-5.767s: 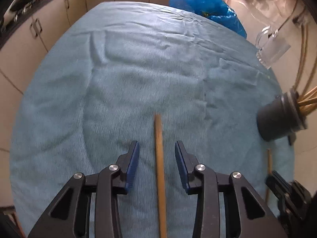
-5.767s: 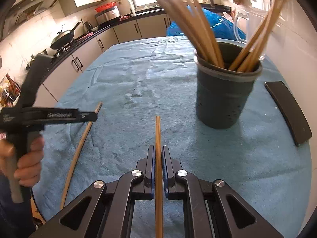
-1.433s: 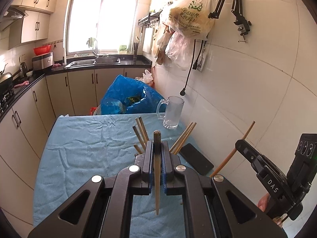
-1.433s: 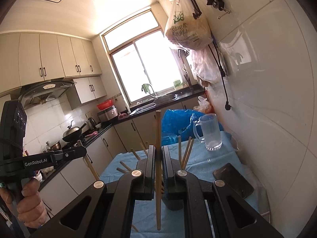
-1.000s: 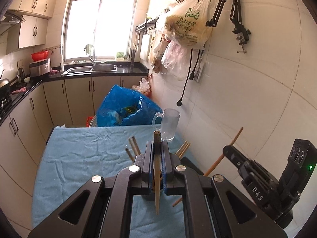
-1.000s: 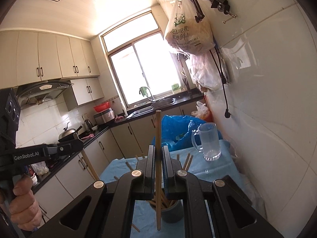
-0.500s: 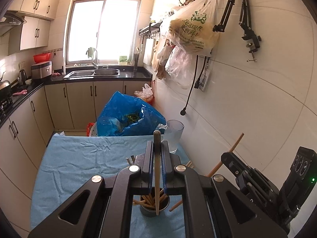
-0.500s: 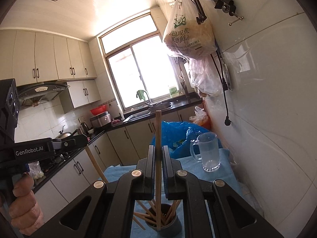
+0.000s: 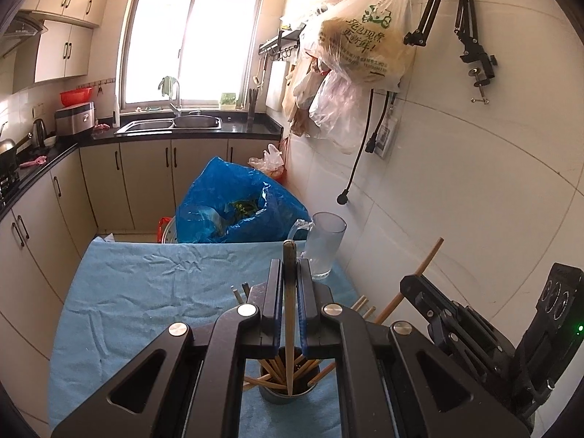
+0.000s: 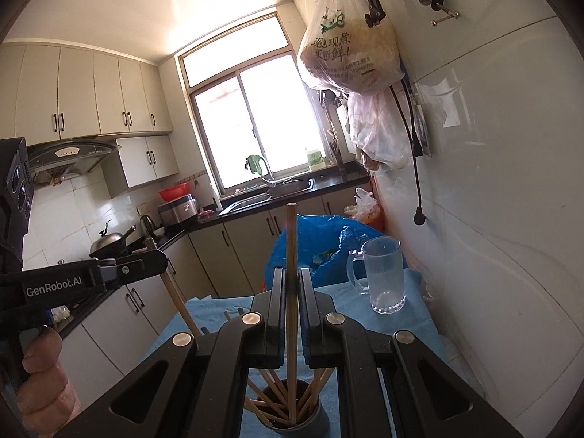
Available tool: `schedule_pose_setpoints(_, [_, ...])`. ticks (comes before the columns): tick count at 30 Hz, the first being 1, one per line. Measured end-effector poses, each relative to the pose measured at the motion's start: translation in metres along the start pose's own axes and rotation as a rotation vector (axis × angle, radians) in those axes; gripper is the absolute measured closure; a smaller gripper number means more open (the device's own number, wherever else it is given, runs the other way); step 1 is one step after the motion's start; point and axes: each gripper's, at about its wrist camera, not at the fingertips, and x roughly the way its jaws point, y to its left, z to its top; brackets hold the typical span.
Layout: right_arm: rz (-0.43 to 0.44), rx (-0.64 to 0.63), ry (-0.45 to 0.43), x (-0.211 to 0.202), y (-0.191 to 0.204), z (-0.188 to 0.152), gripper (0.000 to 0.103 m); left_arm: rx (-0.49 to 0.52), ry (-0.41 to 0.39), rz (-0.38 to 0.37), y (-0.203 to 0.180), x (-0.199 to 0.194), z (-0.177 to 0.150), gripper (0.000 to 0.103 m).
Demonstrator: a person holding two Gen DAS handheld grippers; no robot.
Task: Organize utensils
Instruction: 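Carry the chopstick over the grey holder with the left tool, then lower the chopstick into the grey holder with the left tool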
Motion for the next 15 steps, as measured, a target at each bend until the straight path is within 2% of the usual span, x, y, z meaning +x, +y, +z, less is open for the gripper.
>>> schedule_pose_setpoints(15, [-0.005, -0.016, 0.012, 0.012, 0.003, 0.000, 0.096, -0.008, -0.021, -0.004, 0.003, 0.000, 0.008, 0.096])
